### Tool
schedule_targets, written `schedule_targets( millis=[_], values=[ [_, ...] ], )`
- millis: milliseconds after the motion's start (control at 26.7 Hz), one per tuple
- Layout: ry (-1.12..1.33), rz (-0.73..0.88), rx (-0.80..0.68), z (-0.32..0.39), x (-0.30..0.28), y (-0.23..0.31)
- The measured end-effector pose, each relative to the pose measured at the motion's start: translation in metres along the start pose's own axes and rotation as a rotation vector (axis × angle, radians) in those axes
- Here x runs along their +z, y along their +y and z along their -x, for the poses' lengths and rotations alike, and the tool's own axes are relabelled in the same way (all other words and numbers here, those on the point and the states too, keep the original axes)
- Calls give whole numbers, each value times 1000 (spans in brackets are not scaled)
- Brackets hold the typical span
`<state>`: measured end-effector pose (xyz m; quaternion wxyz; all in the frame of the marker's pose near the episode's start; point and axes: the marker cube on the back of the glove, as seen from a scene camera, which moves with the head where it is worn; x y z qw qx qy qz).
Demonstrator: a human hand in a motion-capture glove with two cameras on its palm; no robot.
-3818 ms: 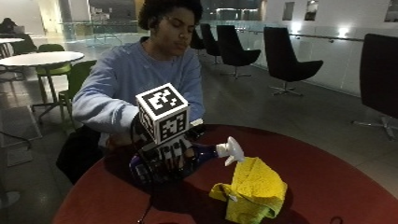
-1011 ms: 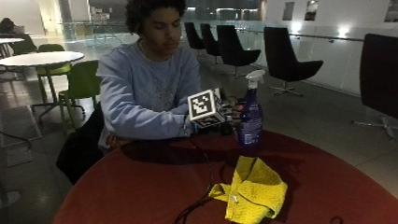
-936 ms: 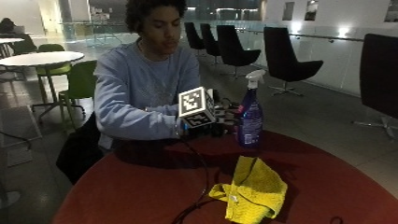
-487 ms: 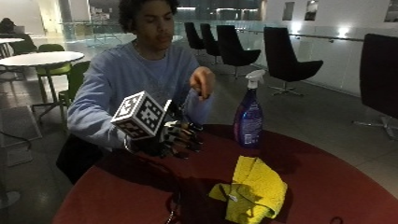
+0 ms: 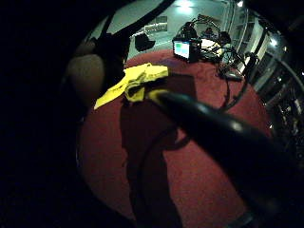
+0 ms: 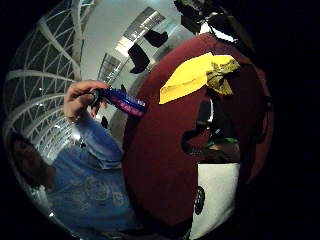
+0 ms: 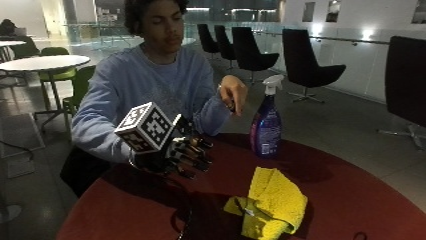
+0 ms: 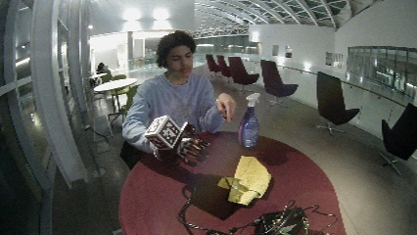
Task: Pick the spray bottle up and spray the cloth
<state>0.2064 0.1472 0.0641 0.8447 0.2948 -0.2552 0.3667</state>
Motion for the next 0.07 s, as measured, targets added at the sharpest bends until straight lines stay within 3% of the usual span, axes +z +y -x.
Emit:
schedule_targets(
  millis=[75],
  values=[
    [-2,-1,2,0,1,-1]
  ],
)
